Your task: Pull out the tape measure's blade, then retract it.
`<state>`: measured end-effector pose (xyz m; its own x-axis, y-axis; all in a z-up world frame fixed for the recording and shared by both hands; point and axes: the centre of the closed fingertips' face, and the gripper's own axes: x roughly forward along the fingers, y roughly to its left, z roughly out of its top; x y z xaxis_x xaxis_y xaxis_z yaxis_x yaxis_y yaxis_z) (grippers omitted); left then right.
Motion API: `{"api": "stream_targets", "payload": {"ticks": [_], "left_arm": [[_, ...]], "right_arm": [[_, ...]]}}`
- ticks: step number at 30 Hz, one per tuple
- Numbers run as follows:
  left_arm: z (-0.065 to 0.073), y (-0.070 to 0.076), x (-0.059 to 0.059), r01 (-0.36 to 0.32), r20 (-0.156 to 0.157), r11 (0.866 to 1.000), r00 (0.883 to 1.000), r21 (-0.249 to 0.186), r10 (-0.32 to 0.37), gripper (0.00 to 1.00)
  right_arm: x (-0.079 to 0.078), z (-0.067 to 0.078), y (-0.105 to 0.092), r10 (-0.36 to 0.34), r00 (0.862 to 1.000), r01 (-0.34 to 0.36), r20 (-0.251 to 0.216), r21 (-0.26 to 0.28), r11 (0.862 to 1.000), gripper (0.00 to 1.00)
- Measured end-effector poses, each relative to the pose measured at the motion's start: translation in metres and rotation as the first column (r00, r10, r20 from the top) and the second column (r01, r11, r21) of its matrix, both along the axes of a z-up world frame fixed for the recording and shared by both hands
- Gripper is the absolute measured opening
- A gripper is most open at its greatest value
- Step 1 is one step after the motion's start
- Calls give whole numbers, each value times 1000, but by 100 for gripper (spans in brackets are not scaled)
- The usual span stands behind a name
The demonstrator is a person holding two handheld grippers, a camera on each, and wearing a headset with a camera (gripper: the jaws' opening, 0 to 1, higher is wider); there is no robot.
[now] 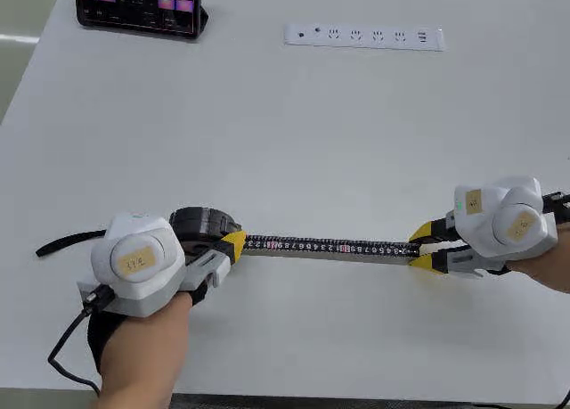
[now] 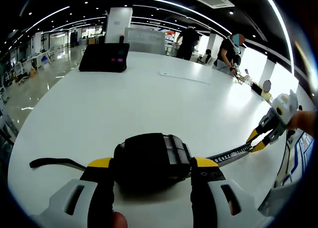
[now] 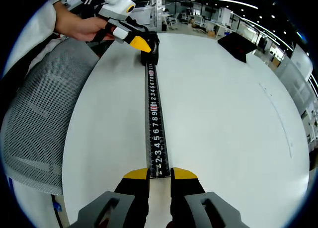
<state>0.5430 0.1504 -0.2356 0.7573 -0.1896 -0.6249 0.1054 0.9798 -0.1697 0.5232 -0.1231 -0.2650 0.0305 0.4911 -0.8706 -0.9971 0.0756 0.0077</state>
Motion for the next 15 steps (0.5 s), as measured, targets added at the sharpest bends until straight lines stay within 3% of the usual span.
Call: {"api": "stream_targets", "payload": {"ticks": [15], "left_arm": [[-1, -1, 0, 4, -7, 1000, 1000, 3, -4, 58]], "right_arm": [[2, -3, -3, 18, 1000, -17, 10, -14, 1000, 11]]}}
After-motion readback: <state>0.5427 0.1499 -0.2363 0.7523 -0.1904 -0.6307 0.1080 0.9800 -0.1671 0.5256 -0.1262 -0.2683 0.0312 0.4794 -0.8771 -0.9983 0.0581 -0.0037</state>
